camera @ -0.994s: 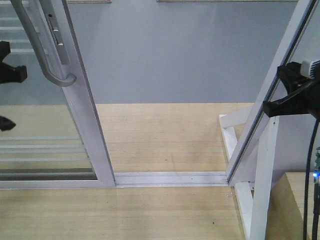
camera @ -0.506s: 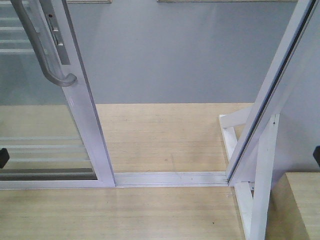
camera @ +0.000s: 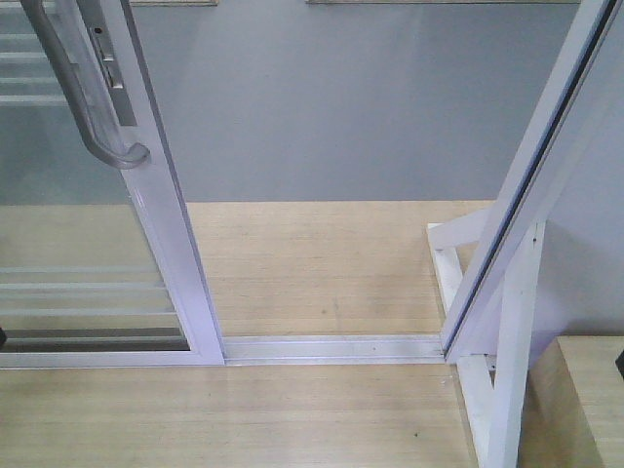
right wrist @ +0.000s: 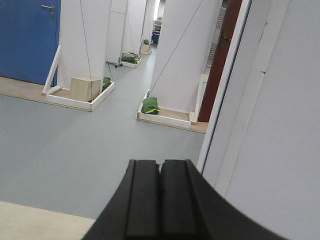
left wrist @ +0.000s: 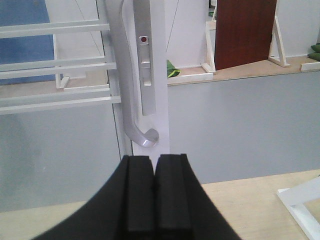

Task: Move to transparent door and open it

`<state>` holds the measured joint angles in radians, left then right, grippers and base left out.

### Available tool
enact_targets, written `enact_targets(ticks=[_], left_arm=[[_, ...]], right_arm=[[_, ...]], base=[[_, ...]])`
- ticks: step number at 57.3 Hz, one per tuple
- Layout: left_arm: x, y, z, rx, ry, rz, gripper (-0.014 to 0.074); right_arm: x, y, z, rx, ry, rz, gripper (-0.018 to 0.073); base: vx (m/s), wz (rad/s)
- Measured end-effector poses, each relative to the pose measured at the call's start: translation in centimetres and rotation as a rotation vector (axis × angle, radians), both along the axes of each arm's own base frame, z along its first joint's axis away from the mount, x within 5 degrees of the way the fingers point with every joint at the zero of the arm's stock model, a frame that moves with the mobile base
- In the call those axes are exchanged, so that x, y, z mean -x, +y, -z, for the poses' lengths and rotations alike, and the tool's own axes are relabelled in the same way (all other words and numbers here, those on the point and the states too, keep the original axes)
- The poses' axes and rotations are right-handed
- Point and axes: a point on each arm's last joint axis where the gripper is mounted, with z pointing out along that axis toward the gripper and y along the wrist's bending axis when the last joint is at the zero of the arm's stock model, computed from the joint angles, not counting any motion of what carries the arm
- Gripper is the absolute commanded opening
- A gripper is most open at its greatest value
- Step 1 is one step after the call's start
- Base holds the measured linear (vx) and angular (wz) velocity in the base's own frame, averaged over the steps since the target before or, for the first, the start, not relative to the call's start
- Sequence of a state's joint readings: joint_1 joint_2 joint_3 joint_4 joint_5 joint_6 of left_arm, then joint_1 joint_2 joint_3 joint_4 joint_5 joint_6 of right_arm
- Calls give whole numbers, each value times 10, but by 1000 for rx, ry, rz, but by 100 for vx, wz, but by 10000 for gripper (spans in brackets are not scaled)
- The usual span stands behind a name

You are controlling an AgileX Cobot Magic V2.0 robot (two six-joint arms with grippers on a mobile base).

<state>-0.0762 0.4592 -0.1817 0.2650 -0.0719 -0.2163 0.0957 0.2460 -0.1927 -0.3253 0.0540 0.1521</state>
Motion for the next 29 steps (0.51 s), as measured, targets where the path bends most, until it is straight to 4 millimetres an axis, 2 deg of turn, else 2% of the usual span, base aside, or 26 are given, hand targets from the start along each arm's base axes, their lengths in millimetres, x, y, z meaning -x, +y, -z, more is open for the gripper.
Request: enact_targets(ticks=[29], left_arm=[[0, 0, 0, 0, 0, 0, -3]], right_arm=[[0, 0, 0, -1, 3, 1, -1]], base=[[0, 0]])
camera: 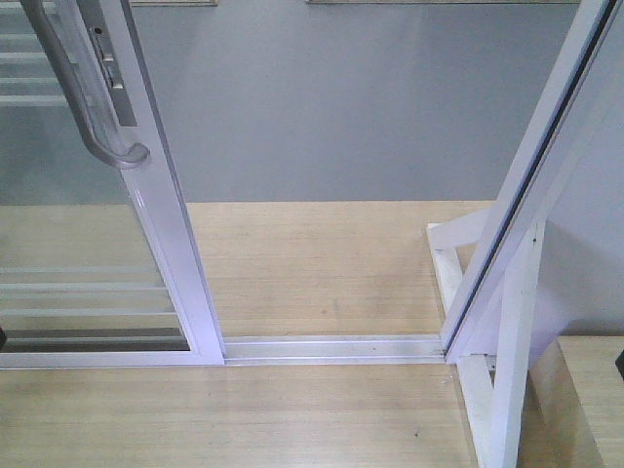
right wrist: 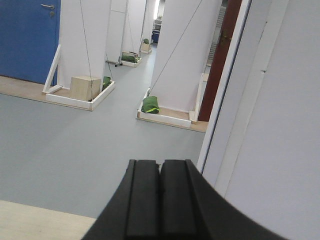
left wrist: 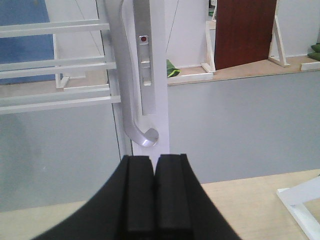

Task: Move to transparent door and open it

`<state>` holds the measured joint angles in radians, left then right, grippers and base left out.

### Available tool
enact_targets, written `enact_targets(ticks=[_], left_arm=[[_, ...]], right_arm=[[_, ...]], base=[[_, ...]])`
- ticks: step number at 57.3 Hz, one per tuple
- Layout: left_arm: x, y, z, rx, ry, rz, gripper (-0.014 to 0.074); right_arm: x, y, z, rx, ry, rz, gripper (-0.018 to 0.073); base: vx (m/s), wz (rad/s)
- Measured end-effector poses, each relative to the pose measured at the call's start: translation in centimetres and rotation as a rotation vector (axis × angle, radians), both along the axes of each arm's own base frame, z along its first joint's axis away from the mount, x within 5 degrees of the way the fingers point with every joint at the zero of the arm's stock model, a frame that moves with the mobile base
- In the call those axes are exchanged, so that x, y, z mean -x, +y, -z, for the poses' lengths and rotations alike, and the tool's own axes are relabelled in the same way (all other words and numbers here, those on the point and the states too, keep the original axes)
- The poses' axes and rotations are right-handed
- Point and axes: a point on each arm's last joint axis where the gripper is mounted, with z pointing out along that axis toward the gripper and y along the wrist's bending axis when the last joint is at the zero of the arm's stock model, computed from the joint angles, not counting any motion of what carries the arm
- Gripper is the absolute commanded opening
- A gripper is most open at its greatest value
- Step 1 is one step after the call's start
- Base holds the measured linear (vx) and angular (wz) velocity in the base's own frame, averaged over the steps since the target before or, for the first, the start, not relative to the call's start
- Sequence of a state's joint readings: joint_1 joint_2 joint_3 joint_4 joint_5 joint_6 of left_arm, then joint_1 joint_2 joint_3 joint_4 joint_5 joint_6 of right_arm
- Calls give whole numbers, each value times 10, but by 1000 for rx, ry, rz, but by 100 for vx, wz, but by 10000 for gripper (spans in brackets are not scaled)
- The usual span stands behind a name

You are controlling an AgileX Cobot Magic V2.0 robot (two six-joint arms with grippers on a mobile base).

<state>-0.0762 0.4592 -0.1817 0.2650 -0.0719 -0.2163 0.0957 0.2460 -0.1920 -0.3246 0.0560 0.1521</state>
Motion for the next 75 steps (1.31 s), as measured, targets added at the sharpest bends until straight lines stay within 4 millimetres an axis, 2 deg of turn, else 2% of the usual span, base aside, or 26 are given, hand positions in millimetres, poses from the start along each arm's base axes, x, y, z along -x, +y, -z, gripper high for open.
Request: enact_targets(ticks=[15, 19, 26, 29, 40, 75], left_arm=[[6, 0, 4, 60, -12, -7, -3], [14, 1, 14, 72, -21, -8, -3], [29, 2, 44, 118, -22, -15, -3], [33, 3, 48, 139, -34, -21, -3], [47, 8, 52, 166, -59, -64, -3], [48, 8, 58, 105, -11, -57, -3]], right_arm=[[0, 0, 0, 0, 2, 1, -1], [0, 0, 0, 0, 2, 1, -1], [0, 0, 0, -1, 2, 1, -1], [0, 0, 0, -1, 2, 1, -1], [0, 0, 0, -1, 4, 2, -1], [0, 0, 1, -2, 5, 3, -1]], base=[[0, 0], [0, 0], [0, 0], [0, 0], [0, 0], [0, 0]])
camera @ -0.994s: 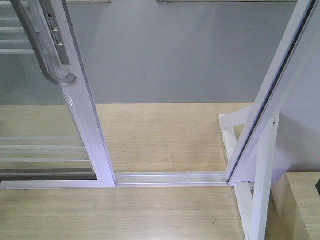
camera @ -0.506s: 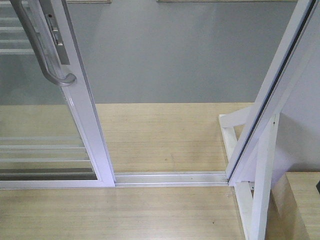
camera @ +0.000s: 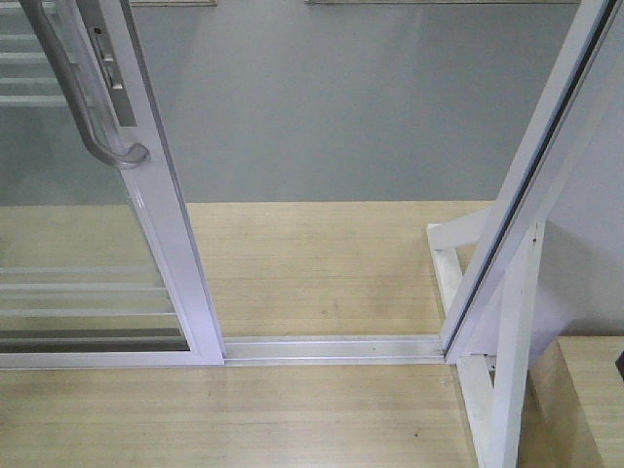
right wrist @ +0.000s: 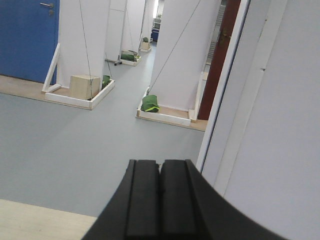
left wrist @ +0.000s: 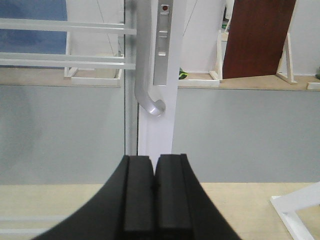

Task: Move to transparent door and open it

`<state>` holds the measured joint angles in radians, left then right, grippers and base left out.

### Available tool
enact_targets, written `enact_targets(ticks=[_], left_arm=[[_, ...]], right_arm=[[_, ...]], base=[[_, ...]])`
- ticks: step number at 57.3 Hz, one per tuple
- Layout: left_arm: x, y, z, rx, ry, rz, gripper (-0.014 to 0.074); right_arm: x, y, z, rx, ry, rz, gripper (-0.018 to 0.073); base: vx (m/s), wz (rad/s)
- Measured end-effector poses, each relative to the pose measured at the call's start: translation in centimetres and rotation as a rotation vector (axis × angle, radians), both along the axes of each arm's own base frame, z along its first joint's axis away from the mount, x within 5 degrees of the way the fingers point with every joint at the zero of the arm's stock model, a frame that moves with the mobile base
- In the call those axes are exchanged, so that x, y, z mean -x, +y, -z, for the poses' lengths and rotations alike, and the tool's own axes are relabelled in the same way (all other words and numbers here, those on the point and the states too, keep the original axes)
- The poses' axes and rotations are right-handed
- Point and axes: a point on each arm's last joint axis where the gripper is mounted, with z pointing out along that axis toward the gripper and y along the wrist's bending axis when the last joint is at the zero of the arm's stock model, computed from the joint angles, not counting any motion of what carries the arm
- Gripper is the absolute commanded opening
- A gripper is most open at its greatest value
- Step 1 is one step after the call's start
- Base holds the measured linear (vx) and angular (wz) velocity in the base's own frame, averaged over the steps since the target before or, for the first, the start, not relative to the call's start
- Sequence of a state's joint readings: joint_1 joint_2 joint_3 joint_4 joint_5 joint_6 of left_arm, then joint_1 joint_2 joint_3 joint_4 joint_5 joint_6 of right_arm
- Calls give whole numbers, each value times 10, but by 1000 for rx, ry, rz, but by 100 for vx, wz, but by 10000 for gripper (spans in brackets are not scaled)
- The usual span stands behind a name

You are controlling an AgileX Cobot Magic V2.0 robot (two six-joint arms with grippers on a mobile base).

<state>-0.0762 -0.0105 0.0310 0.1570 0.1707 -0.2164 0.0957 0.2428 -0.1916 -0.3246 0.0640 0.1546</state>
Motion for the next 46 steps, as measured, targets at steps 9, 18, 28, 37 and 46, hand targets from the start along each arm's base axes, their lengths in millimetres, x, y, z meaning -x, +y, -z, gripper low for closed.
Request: enact_targets(ticks=[9, 18, 28, 37, 46], left_arm=[[0, -2, 1, 15, 17, 20, -3], [0, -3, 2, 47, 23, 25, -3], [0, -3, 2, 48, 23, 25, -3], [0, -3, 2, 47, 23, 25, -3], [0, -3, 2, 48, 23, 25, -3]], right_arm=[[0, 0, 0, 0, 0, 0, -1], [0, 0, 0, 0, 0, 0, -1], [0, 0, 0, 0, 0, 0, -1], [0, 0, 0, 0, 0, 0, -1], [0, 0, 0, 0, 0, 0, -1]], base=[[0, 0], [0, 0], [0, 0], [0, 0], [0, 0]])
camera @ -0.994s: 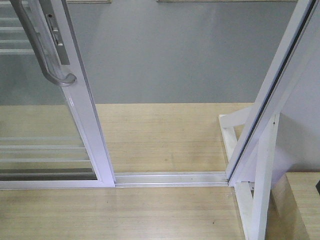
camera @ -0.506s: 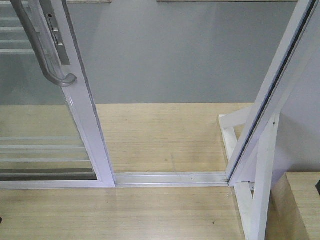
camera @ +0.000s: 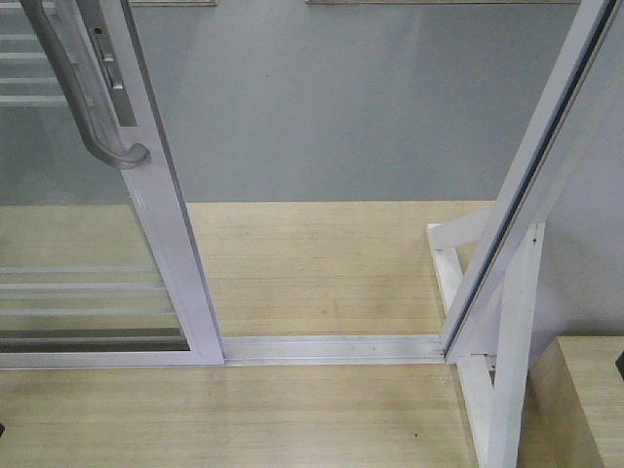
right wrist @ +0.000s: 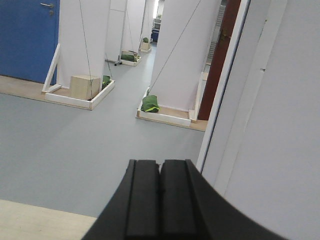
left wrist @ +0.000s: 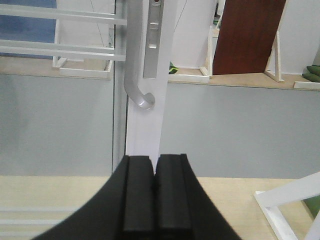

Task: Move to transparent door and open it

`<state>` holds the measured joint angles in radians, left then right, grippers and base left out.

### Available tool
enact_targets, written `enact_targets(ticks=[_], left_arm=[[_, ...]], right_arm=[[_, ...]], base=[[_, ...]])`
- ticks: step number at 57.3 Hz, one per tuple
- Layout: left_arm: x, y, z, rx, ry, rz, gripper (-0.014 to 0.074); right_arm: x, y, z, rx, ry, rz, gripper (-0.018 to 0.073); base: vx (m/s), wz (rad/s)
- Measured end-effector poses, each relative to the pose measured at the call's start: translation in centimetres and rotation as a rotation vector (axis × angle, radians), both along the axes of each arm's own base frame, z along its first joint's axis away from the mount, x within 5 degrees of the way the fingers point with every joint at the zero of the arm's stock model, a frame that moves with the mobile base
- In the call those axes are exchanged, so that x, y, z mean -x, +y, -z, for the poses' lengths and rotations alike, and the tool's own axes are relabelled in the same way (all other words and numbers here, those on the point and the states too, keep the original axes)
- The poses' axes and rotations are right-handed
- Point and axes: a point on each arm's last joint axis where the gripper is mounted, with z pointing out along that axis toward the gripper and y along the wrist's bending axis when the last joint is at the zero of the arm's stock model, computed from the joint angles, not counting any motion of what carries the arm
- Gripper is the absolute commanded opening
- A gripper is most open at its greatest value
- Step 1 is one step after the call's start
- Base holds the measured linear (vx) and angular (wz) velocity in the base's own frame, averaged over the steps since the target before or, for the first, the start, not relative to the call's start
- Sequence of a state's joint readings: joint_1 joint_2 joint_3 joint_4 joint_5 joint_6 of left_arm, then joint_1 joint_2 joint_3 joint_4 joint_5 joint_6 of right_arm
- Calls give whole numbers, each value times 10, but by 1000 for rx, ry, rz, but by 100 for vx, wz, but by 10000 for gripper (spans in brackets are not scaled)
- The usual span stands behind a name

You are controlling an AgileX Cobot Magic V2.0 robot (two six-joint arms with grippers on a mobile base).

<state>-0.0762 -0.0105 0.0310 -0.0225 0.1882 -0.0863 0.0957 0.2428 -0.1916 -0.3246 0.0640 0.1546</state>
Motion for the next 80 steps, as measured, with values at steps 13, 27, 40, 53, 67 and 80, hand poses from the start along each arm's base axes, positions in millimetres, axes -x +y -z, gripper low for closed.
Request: enact_targets(ticks=[13, 27, 40, 53, 67, 80], left_arm=[[0, 0, 0, 0, 0, 0, -3], [0, 0, 0, 0, 0, 0, -3], [0, 0, 0, 0, 3, 0, -3], [0, 0, 0, -1, 3, 0, -3], [0, 0, 0, -1, 3, 0, -3], [0, 0, 0, -1, 3, 0, -3]], right_arm=[[1, 1, 2, -104, 17, -10, -1], [17, -1, 50, -104, -79, -9, -1], [19, -5, 57, -105, -46, 66, -1], [19, -5, 61, -130, -5, 72, -1], [20, -4, 74, -143, 141, 72, -1], [19, -5, 68, -132, 75, 73, -1]], base=[[0, 0], [0, 0], [0, 0], [0, 0], [0, 0], [0, 0]])
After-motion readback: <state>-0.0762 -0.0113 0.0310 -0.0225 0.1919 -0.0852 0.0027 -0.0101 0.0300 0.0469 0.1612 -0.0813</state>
